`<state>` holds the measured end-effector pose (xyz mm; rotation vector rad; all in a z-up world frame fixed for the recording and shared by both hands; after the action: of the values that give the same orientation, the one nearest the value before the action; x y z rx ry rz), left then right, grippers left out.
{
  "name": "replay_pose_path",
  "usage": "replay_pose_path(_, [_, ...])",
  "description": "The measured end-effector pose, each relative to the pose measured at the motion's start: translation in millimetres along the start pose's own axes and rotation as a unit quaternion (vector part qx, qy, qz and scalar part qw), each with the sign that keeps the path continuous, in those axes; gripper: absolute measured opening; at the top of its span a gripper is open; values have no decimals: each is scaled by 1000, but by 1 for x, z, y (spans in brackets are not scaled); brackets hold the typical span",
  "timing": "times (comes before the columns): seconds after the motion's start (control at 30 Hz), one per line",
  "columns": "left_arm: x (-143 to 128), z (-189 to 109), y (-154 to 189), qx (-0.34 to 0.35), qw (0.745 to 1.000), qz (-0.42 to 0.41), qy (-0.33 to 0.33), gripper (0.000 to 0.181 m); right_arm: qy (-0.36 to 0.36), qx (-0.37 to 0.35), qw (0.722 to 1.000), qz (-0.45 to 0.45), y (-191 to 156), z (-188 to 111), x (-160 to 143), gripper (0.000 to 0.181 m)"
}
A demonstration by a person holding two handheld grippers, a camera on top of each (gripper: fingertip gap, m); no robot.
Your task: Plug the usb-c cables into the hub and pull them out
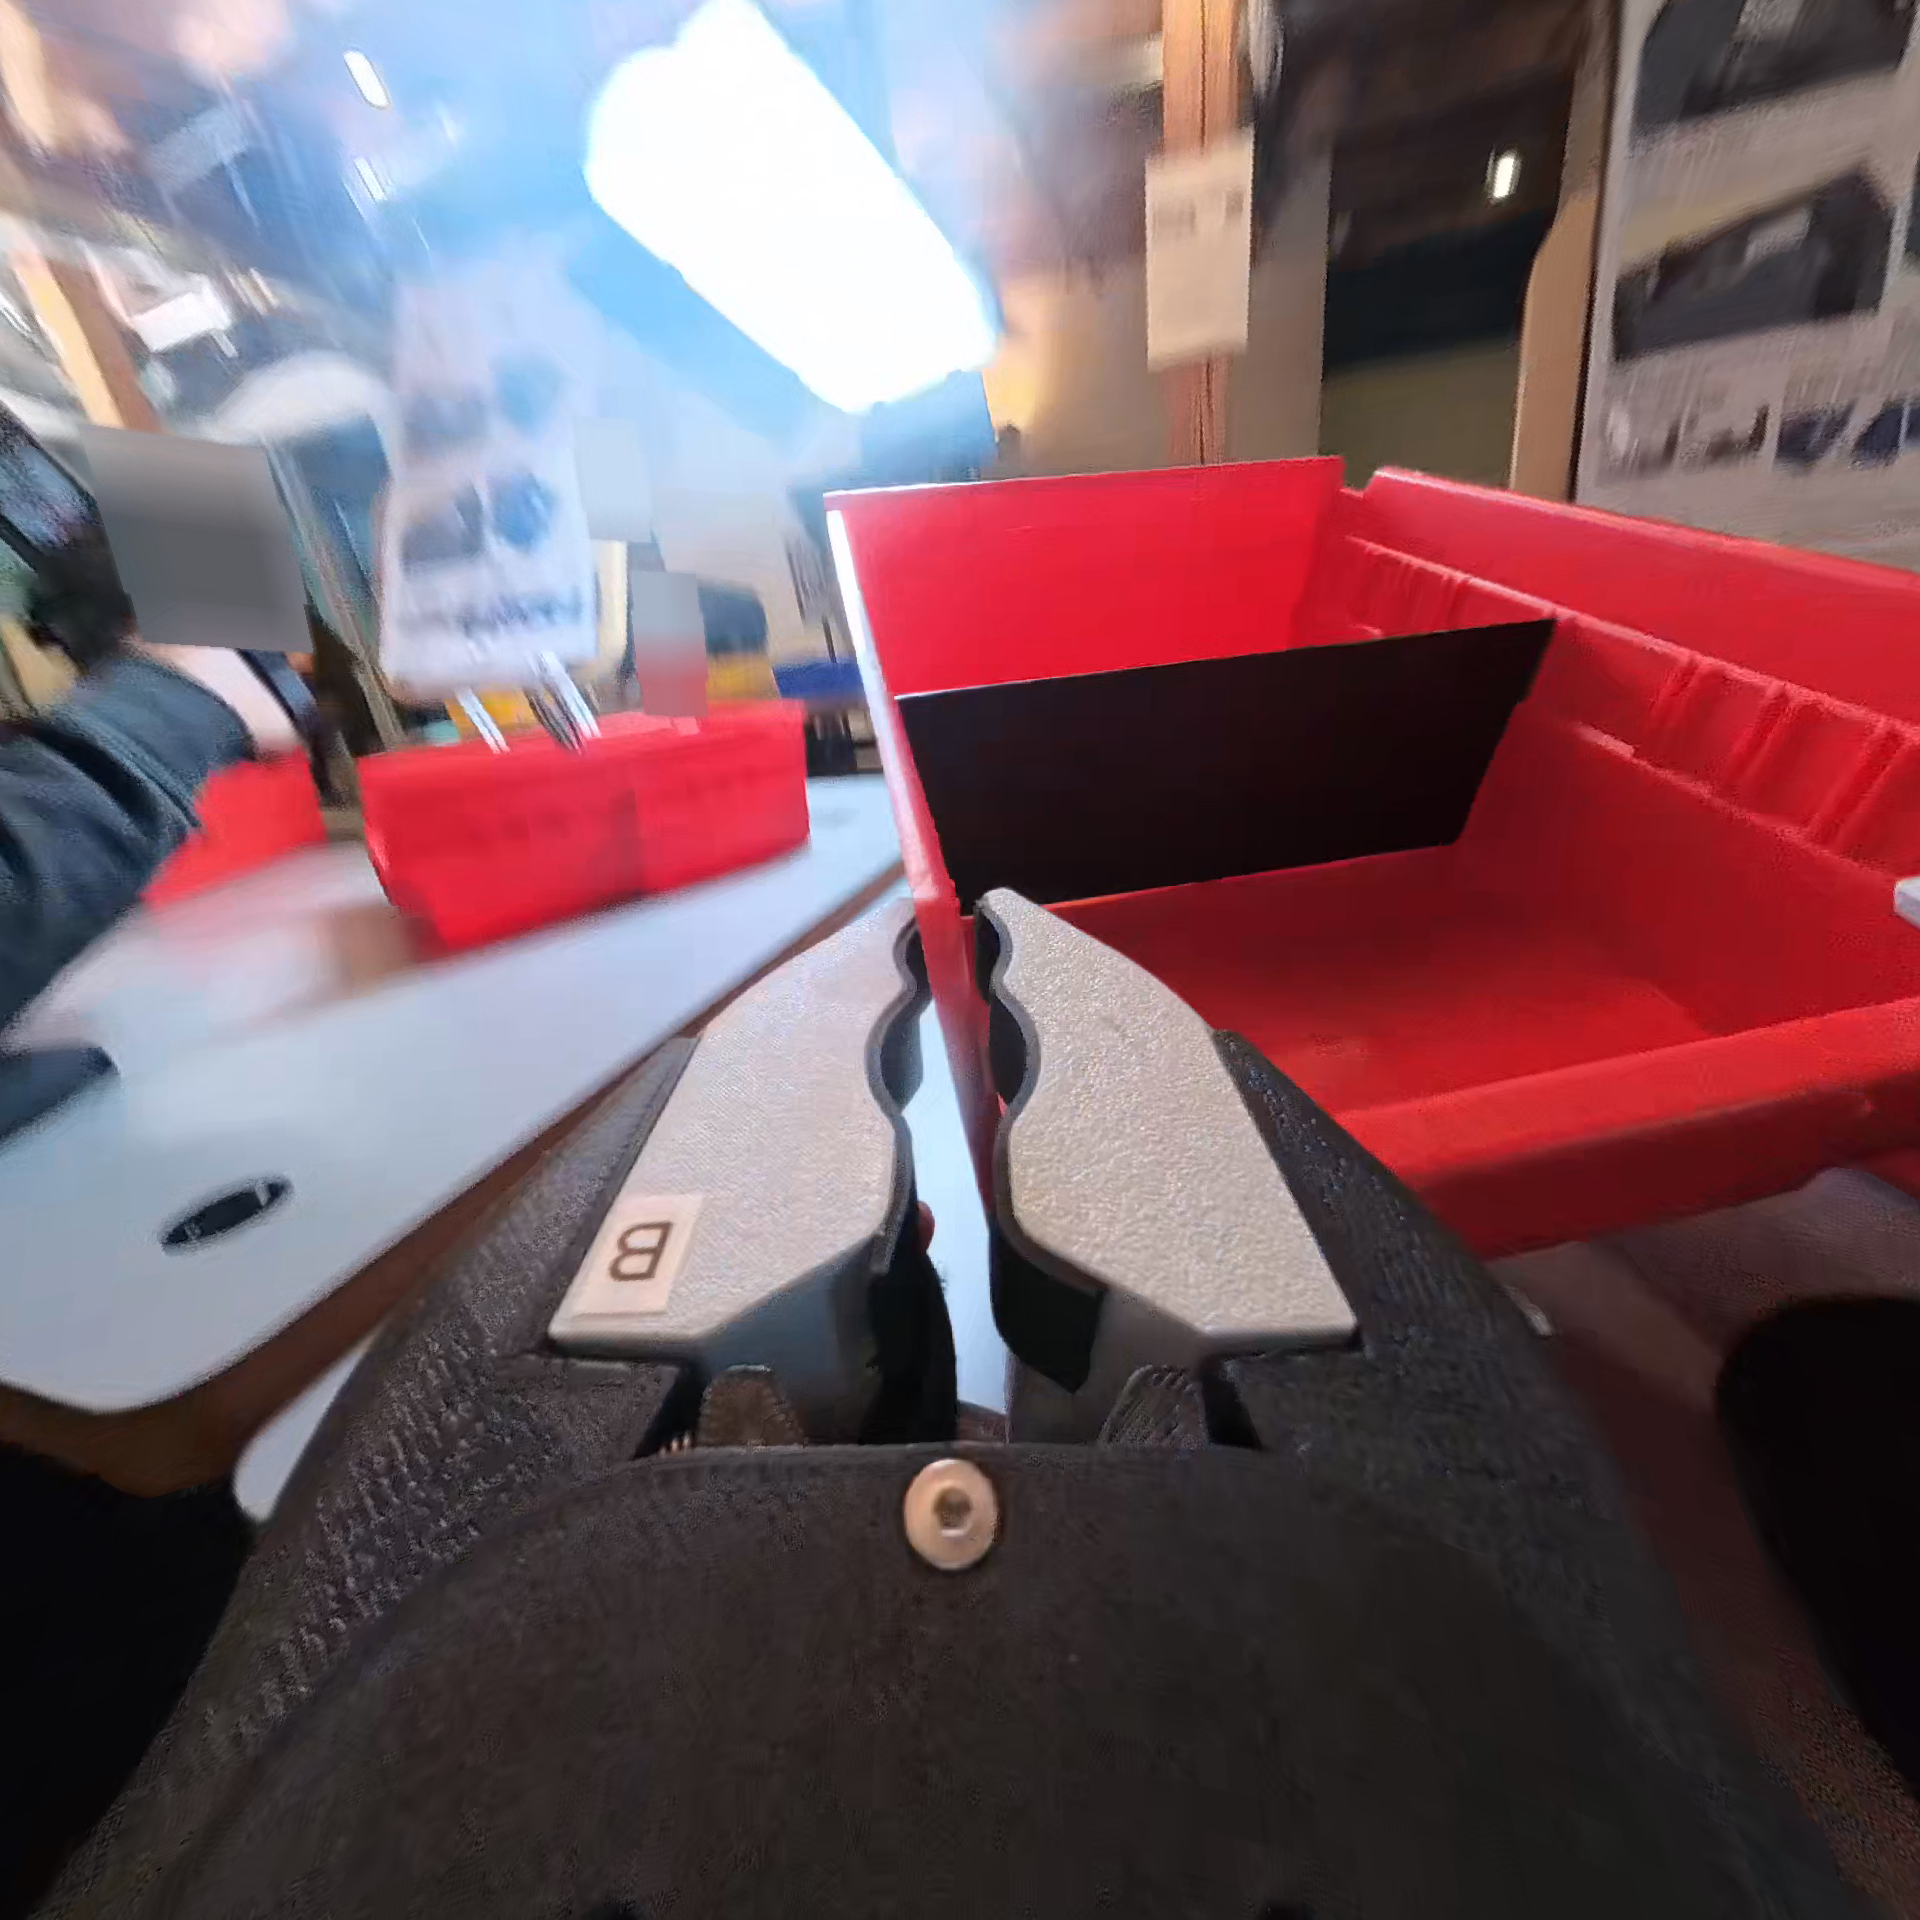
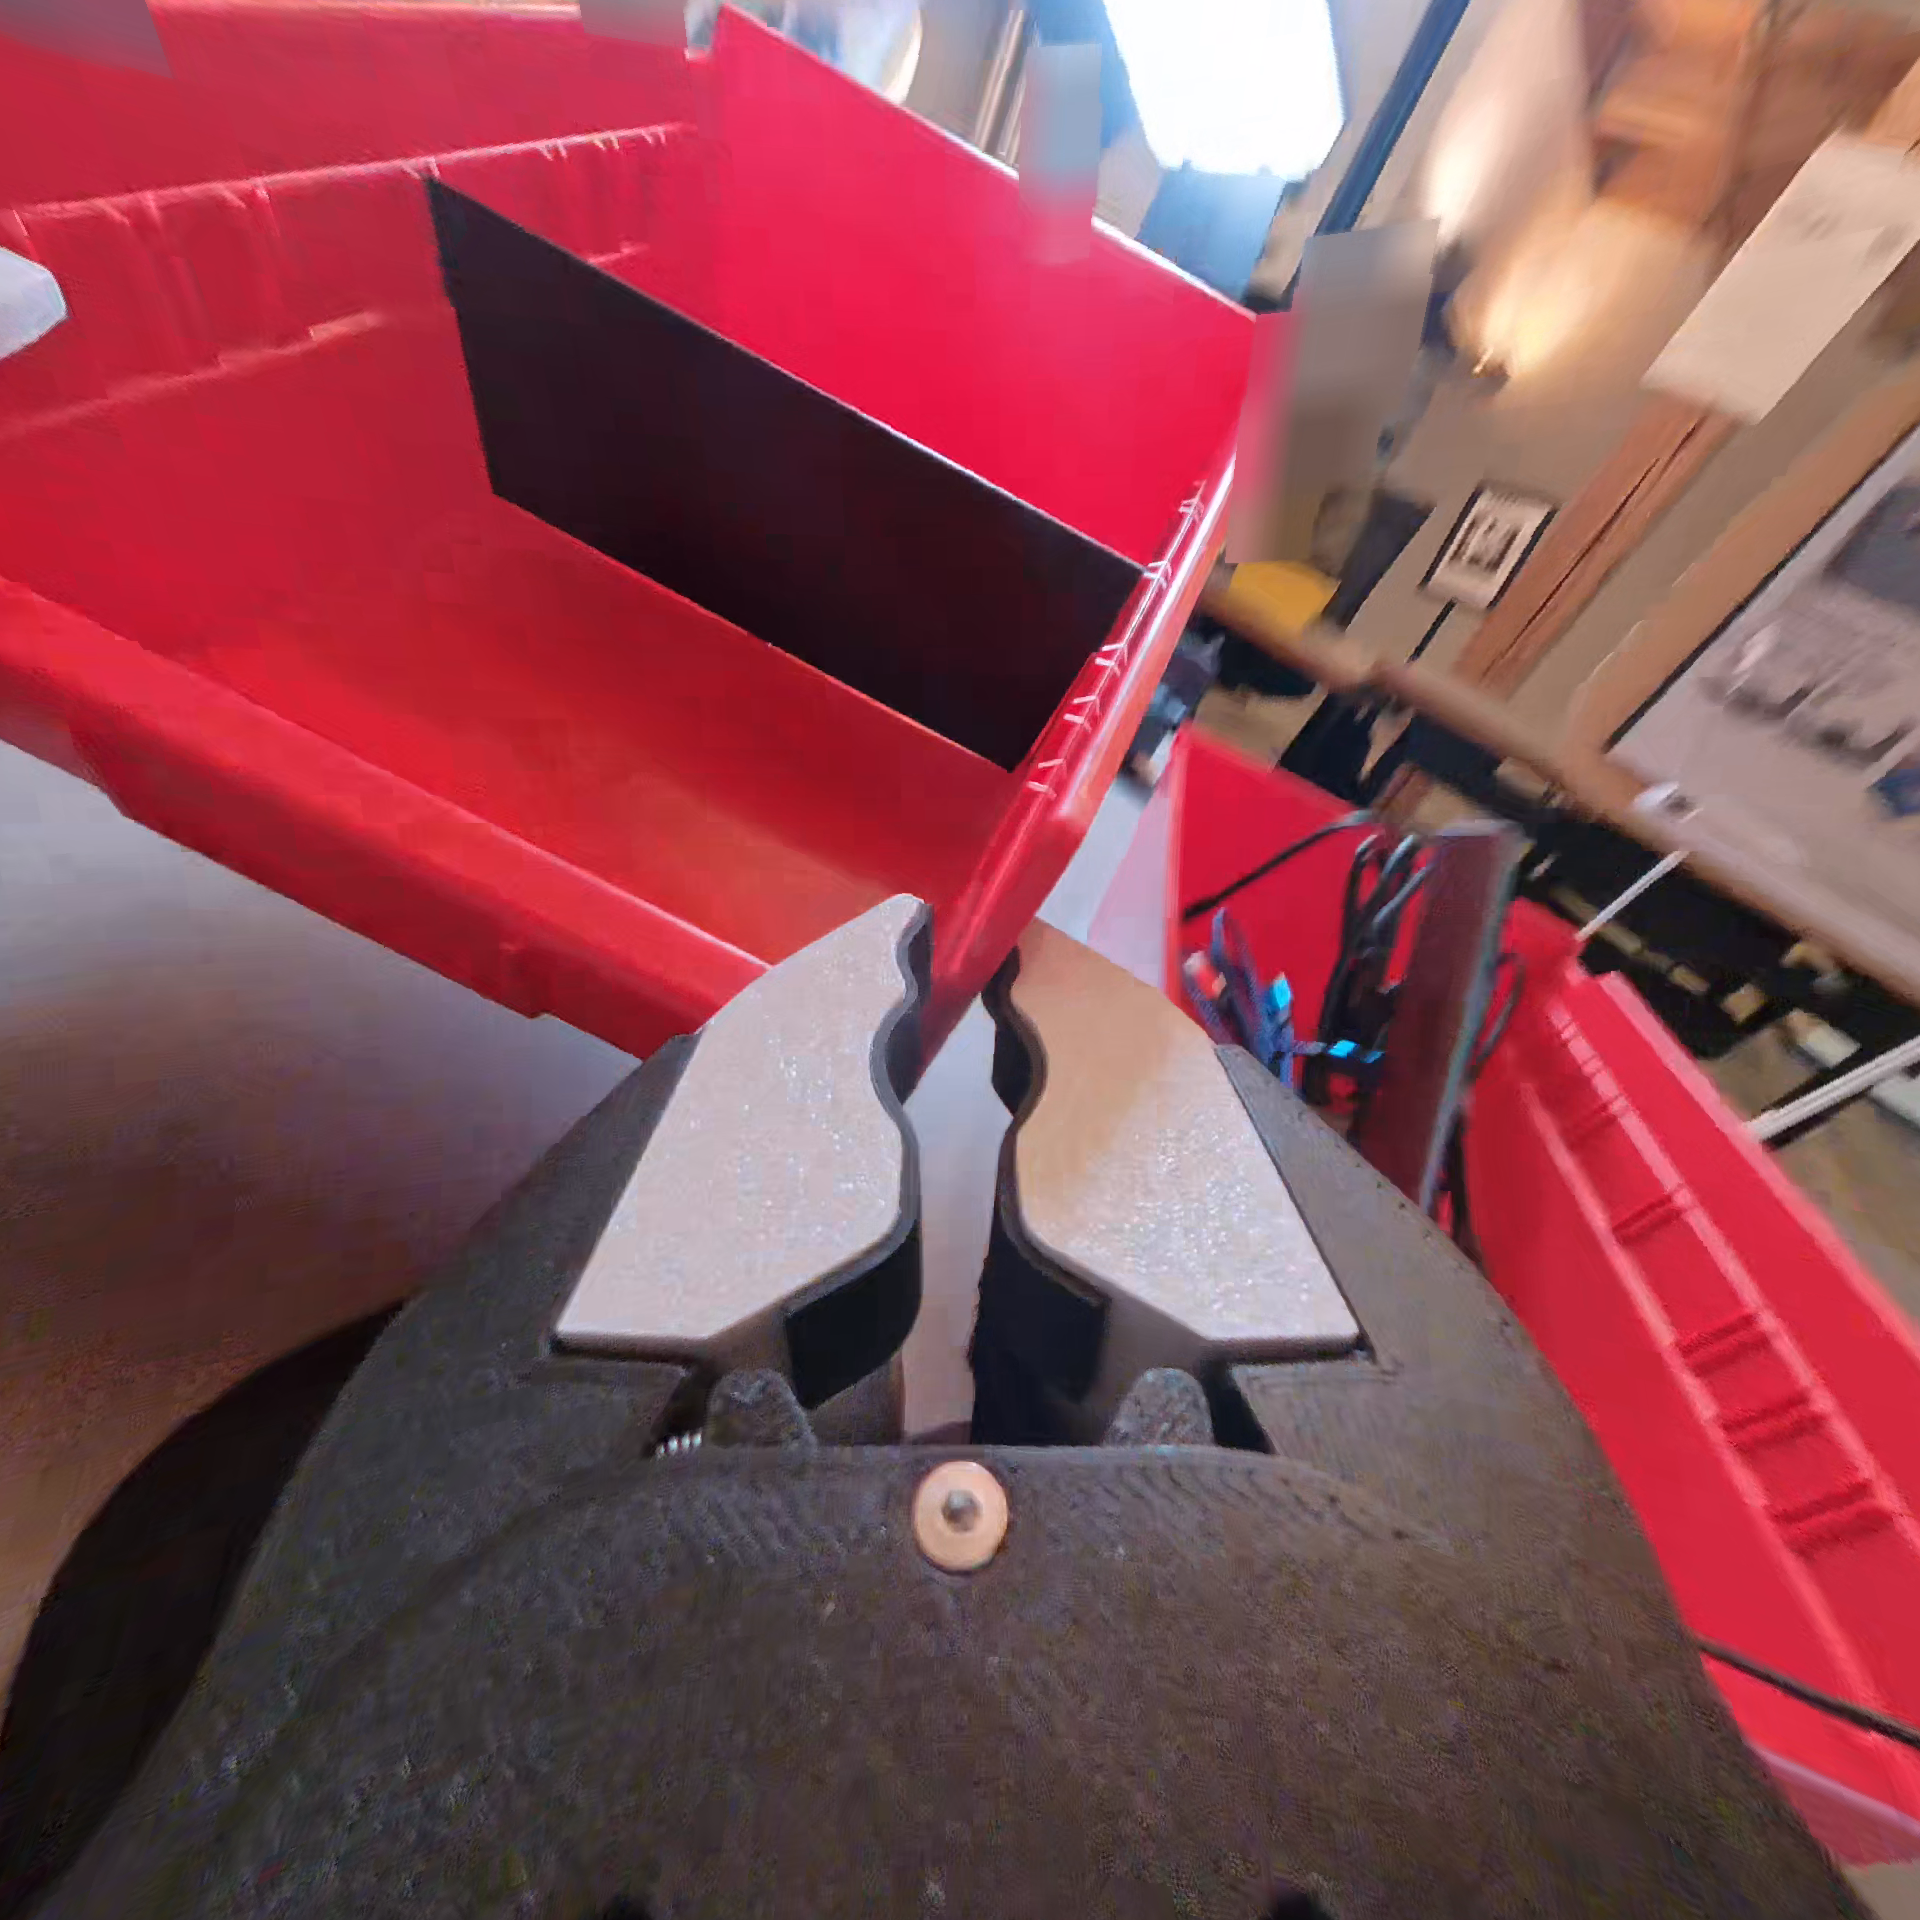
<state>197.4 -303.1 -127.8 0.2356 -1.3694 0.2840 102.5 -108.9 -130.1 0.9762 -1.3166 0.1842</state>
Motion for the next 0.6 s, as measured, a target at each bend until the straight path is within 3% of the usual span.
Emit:
replay_pose_path(0.1, [41,-8,14,-6,995,-10,99,6,75,-44,996,-2,22,-21,23,9])
replay_pose_path(0.23, [79,-4,64,-70,985,-37,152,8,97,-103,990,7,75,-59,26,8])
replay_pose_path(0.4, [94,30,178,-224,963,-101,112,10,28,-210,977,-14,158,-132,-13,8])
replay_pose_path(0.5, [91,49,265,-330,929,-157,58,14,-19,-284,959,-8,213,-183,-43,7])
replay_pose_path(0.6, [90,50,342,-386,904,-183,9,17,-61,-353,934,-6,261,-229,-58,5])
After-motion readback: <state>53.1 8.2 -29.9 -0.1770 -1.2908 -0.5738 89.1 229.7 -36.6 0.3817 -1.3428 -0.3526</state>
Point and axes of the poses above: each gripper's, where its closed fingertips meet, z out along the fingers, x out of its top, y = z × x across the jaws, the point moved 7 cm from there along -z, back along the fingers, and after that the axes turned 7 degrees about -z, right-handed, at the moved point
